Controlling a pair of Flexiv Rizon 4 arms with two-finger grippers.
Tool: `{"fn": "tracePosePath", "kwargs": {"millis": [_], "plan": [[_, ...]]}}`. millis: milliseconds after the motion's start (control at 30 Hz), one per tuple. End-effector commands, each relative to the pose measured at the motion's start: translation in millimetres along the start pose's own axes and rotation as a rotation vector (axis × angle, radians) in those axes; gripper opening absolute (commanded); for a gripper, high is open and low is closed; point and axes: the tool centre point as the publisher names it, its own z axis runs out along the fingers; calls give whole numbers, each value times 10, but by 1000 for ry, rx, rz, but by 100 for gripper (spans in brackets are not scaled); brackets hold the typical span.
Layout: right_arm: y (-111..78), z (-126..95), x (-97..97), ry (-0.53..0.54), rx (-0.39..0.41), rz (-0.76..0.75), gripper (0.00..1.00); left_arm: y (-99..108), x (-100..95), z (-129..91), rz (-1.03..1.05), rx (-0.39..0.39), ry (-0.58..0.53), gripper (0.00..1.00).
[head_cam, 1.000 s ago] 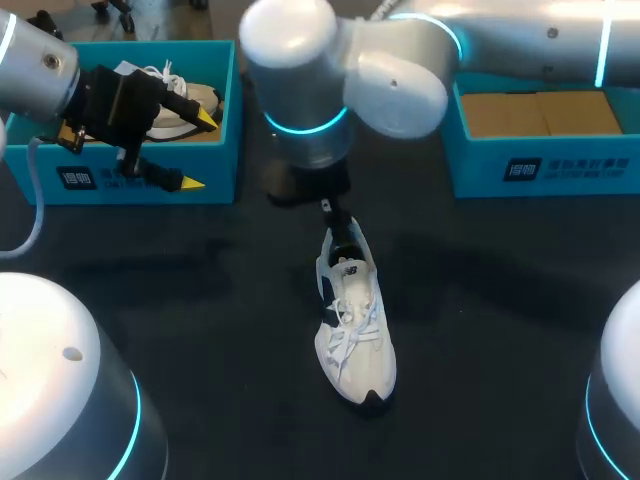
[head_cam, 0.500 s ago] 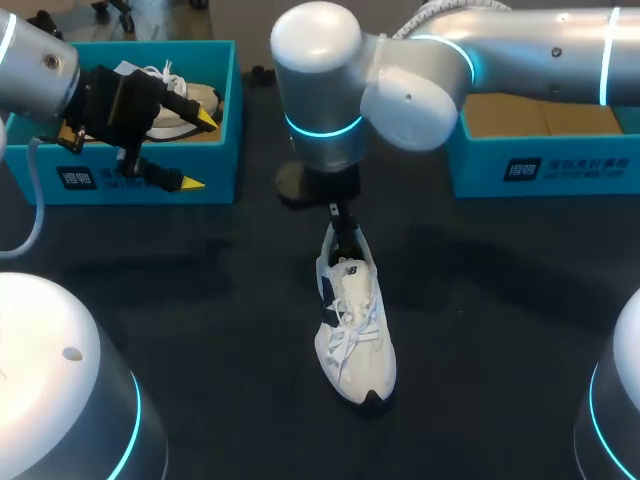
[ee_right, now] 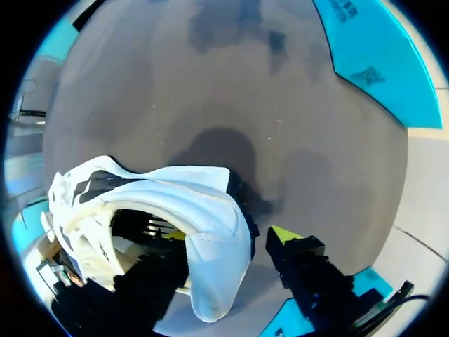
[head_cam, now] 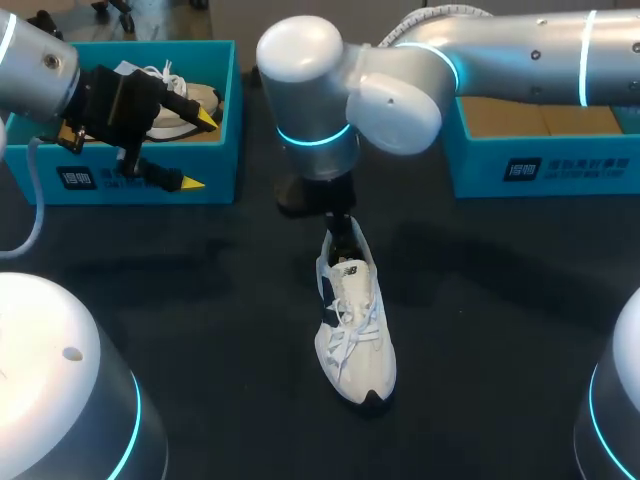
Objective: Take the shoe out of the shoebox, open the shoe tongue, remove and reinsert the insole, then place the shoe into the shoebox
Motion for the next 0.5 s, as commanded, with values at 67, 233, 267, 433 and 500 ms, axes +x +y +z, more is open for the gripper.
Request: {"fn": "tracePosePath", "kwargs": {"millis": [67,233,267,433,500], "plan": [[-40,4,17,-12,3,26,54,-2,-2,-3,0,-3,2,100],[-70,27,21,-14,-2,39,66,-2,-2,-3,0,-3,2,100],[-79,40,25,-10,2,44,65,-2,-2,-3,0,-3,2,100],[-102,74,26,-2,8,62,49,-2,-2,-3,0,-3,2,100],[-108,89,23,4,10,68,44,-2,-2,-3,0,-3,2,100]]}}
